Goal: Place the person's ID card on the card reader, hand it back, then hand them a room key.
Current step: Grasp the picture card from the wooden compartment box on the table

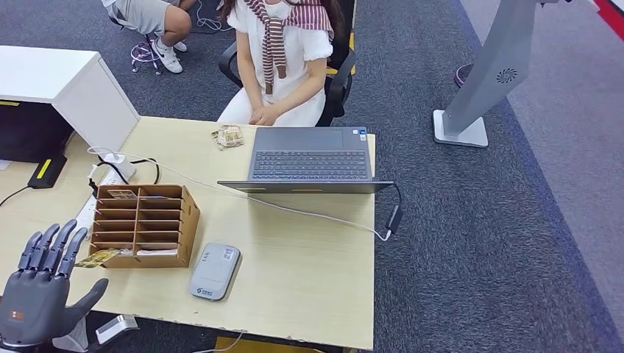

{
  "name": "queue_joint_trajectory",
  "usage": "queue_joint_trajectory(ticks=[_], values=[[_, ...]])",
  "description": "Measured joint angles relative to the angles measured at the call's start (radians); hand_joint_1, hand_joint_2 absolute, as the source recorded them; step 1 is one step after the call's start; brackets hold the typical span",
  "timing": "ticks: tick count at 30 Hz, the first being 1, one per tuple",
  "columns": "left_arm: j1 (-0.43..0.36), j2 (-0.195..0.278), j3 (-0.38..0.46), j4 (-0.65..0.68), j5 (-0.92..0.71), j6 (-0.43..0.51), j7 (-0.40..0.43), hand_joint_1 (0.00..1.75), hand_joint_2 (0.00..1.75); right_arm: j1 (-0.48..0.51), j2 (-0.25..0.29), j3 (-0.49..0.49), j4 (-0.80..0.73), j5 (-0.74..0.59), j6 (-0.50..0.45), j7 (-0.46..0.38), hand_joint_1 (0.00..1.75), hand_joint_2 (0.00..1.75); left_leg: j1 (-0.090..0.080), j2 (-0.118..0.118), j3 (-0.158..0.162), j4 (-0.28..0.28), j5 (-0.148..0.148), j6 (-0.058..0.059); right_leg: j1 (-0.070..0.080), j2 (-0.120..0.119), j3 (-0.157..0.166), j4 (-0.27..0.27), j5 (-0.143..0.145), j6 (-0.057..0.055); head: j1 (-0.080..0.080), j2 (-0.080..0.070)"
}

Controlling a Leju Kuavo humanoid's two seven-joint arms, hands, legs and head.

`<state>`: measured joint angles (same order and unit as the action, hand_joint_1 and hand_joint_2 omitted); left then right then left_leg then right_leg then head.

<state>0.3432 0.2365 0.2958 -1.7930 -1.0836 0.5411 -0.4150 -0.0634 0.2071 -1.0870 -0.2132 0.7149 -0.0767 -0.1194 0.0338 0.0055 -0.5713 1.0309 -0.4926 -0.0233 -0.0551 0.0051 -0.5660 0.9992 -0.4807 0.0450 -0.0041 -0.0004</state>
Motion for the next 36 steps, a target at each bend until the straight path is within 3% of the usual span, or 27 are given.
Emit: queue_joint_trajectory(ticks=[6, 14, 19, 30, 36], values=[[-0.007, -0.020, 0.047, 0.021, -0.022, 0.008, -0.003, 0.00, 1.75, 0.000, 0.000, -0.003, 0.000, 0.011, 0.002, -0.001, 0.00, 0.00, 0.000, 0.000, 0.000, 0.000, 0.000, 0.000, 0.000, 0.000, 0.000, 0.000, 0.000, 0.000, 0.000, 0.000], [-0.120, -0.012, 0.229, 0.291, -0.058, 0.100, -0.112, 0.00, 1.75, -0.001, 0.000, -0.003, 0.000, 0.037, 0.011, -0.003, 0.00, 0.00, 0.001, 0.000, 0.001, 0.000, 0.000, 0.000, 0.001, -0.001, 0.000, 0.000, 0.000, 0.000, 0.000, 0.000], [-0.160, -0.008, 0.263, 0.389, -0.100, 0.116, -0.119, 0.00, 1.75, -0.002, 0.000, -0.003, 0.000, 0.038, 0.016, -0.003, 0.00, 0.00, 0.000, 0.000, 0.000, 0.000, 0.000, 0.000, 0.000, 0.000, 0.000, 0.000, 0.000, 0.000, 0.000, 0.000], [-0.227, 0.007, 0.262, 0.503, -0.223, 0.064, 0.031, 0.00, 1.75, -0.004, 0.000, -0.003, 0.000, 0.062, 0.020, 0.008, 0.00, 0.00, 0.000, 0.000, 0.001, 0.000, 0.000, 0.000, 0.000, 0.000, 0.000, 0.000, 0.000, 0.000, 0.000, 0.000], [-0.251, 0.008, 0.205, 0.519, -0.209, 0.067, 0.093, 0.00, 1.75, -0.005, 0.000, -0.003, 0.000, 0.072, 0.021, 0.005, 0.00, 0.00, 0.000, 0.000, 0.001, 0.000, 0.000, 0.000, 0.000, 0.000, 0.000, 0.000, 0.000, 0.000, 0.000, 0.000]])
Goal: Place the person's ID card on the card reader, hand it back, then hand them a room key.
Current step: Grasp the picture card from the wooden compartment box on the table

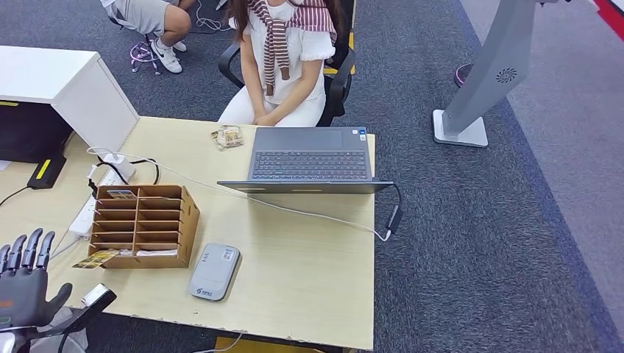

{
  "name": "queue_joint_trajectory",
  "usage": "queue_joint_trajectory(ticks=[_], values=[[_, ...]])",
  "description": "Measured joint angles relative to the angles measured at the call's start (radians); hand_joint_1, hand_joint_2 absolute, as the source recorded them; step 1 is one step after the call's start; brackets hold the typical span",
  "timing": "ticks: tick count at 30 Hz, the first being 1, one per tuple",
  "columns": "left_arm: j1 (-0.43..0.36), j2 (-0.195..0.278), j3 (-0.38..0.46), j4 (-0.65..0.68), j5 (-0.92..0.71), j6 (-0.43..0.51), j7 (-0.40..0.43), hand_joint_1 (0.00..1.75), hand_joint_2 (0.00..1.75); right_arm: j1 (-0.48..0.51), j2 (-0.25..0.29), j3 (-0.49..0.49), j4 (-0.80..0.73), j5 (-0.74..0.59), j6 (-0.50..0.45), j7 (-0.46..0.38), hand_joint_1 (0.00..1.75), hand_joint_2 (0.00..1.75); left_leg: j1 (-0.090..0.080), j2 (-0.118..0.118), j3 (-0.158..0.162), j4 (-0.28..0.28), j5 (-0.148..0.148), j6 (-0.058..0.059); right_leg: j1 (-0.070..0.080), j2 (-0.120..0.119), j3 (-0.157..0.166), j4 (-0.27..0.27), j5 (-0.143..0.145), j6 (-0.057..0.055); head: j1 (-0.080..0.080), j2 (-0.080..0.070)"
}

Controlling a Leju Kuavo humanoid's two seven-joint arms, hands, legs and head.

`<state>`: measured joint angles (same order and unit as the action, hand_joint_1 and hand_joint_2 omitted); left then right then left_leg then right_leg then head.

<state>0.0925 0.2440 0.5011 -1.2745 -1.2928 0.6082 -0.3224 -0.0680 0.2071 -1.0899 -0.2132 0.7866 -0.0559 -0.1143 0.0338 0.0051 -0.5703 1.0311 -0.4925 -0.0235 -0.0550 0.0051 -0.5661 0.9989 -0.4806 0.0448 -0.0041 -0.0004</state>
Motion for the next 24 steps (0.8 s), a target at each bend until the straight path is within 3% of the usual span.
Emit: queue_joint_trajectory(ticks=[24], values=[[-0.025, 0.012, -0.146, -0.006, 0.018, -0.014, 0.069, 0.00, 1.75, 0.000, 0.000, 0.000, 0.000, -0.001, 0.021, -0.029, 0.00, 0.00, 0.000, 0.000, 0.000, 0.000, 0.000, 0.000, 0.000, 0.000, 0.000, 0.000, 0.000, 0.000, 0.000, 0.000]])
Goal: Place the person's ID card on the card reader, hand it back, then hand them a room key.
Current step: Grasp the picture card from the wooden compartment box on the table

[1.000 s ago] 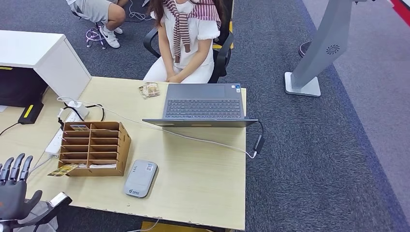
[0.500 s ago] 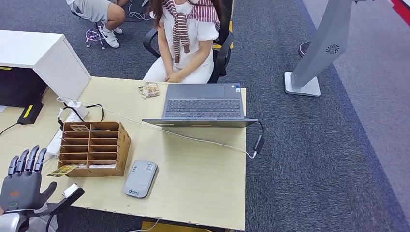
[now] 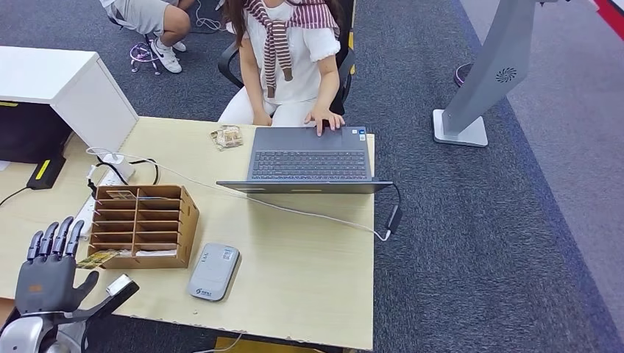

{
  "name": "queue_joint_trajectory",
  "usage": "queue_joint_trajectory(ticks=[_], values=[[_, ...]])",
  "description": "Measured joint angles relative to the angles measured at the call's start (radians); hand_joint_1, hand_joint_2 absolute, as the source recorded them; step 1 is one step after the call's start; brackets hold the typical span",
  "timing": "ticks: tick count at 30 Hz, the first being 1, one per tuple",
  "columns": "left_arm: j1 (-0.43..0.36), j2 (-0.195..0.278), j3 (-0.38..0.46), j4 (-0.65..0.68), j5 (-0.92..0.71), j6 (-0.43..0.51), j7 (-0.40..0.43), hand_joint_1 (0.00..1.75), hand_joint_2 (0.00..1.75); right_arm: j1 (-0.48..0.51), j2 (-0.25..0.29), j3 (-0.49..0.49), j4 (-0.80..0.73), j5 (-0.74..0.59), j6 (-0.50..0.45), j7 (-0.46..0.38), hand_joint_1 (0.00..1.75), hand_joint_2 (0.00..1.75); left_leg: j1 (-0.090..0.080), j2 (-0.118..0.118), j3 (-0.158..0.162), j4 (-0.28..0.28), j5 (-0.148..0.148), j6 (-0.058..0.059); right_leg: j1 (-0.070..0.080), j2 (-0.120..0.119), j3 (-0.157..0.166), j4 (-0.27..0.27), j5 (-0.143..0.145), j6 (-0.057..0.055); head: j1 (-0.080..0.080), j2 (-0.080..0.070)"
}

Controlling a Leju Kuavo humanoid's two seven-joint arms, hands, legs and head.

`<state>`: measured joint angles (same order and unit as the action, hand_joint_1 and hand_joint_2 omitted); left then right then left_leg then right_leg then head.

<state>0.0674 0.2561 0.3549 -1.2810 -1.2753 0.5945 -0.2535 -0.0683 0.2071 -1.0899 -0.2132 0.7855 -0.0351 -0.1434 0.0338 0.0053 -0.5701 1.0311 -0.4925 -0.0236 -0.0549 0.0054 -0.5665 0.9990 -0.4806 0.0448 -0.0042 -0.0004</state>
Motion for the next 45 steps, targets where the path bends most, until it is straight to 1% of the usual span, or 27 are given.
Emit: queue_joint_trajectory(ticks=[16, 31, 37, 45], values=[[-0.002, 0.012, -0.068, 0.000, -0.011, -0.015, 0.034, 0.00, 1.75, 0.000, 0.000, 0.000, 0.000, 0.002, 0.004, -0.001, 0.00, 0.00, 0.000, 0.000, 0.000, 0.000, 0.000, 0.000, 0.000, 0.000, 0.000, 0.000, 0.000, 0.000, 0.000, 0.000], [-0.003, 0.017, -0.088, 0.000, -0.010, -0.015, 0.045, 0.00, 1.75, 0.000, 0.000, 0.000, 0.000, 0.002, 0.003, -0.001, 0.00, 0.00, 0.000, 0.000, 0.000, 0.000, 0.000, 0.000, 0.000, 0.000, 0.000, 0.000, 0.000, 0.000, 0.000, 0.000], [-0.002, 0.021, -0.089, 0.000, -0.002, -0.014, 0.066, 0.00, 1.75, 0.000, 0.000, 0.000, 0.000, 0.009, 0.001, -0.001, 0.00, 0.00, 0.000, 0.000, 0.000, 0.000, 0.000, 0.000, 0.000, 0.000, 0.000, 0.000, 0.000, 0.000, 0.000, 0.000], [-0.002, 0.023, -0.089, 0.000, 0.001, -0.017, 0.074, 0.00, 1.75, 0.000, 0.000, 0.000, 0.000, 0.016, 0.001, 0.000, 0.00, 0.00, 0.000, 0.000, 0.000, 0.000, 0.000, 0.000, 0.000, 0.000, 0.000, 0.000, 0.000, 0.000, 0.000, 0.000]])
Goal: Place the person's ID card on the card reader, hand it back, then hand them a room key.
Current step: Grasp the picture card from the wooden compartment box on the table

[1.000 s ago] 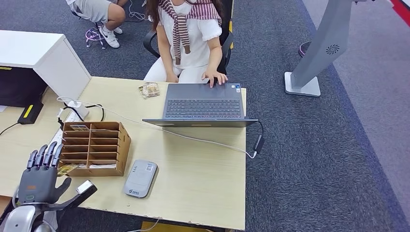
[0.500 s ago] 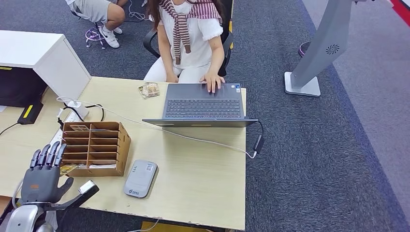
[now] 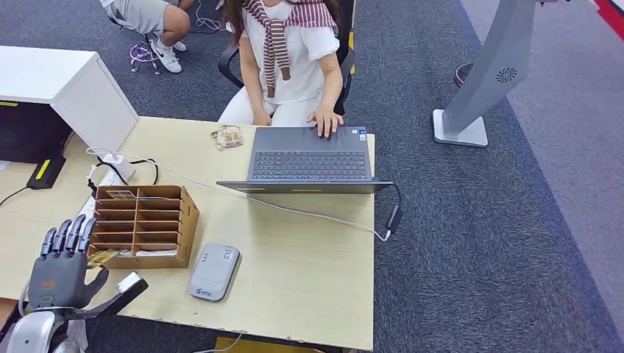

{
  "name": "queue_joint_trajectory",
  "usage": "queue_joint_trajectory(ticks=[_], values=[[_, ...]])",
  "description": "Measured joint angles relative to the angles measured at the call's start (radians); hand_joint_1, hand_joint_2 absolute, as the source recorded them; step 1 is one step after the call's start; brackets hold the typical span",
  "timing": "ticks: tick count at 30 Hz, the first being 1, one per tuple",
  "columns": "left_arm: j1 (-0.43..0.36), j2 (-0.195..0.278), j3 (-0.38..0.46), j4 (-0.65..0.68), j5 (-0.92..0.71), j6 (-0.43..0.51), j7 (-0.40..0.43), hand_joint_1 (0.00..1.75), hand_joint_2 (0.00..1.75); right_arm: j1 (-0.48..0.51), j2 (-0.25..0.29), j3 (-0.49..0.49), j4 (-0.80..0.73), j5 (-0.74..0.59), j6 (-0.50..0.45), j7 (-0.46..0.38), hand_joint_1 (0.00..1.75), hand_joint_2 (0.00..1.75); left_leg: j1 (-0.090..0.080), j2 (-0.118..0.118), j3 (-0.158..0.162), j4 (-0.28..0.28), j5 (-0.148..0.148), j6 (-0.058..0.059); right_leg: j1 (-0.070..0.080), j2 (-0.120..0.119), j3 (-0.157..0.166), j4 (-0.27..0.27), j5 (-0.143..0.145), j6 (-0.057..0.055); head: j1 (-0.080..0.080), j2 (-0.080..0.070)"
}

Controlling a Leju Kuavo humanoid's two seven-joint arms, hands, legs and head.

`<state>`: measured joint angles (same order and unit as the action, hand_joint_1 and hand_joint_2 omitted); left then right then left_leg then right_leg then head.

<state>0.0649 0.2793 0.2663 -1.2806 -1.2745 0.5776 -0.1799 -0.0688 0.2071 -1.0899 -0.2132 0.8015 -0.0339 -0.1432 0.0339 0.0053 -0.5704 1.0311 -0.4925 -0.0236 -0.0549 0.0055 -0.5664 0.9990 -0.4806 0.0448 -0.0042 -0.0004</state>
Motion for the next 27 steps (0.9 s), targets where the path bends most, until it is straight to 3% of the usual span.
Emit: queue_joint_trajectory(ticks=[7, 11, 27], values=[[0.000, 0.000, 0.000, 0.000, 0.000, -0.001, 0.001, 0.00, 1.75, 0.000, 0.000, 0.000, 0.000, 0.000, 0.000, 0.000, 0.00, 0.00, 0.000, 0.000, 0.000, 0.000, 0.000, 0.000, 0.000, 0.000, 0.000, 0.000, 0.000, 0.000, 0.000, 0.000], [0.000, 0.000, 0.000, 0.000, 0.000, -0.001, 0.001, 1.75, 1.75, 0.000, 0.000, 0.000, 0.000, 0.000, 0.000, 0.000, 0.00, 0.00, 0.000, 0.000, 0.000, 0.000, 0.000, 0.000, 0.000, 0.000, 0.000, 0.000, 0.000, 0.000, 0.000, 0.000], [0.000, 0.000, 0.000, 0.000, 0.015, -0.033, -0.003, 1.75, 1.75, 0.000, 0.000, 0.000, 0.000, 0.001, 0.000, 0.002, 0.00, 0.00, 0.000, 0.000, 0.000, 0.000, 0.000, 0.000, 0.000, 0.000, 0.000, 0.000, 0.000, 0.000, 0.000, 0.000]])
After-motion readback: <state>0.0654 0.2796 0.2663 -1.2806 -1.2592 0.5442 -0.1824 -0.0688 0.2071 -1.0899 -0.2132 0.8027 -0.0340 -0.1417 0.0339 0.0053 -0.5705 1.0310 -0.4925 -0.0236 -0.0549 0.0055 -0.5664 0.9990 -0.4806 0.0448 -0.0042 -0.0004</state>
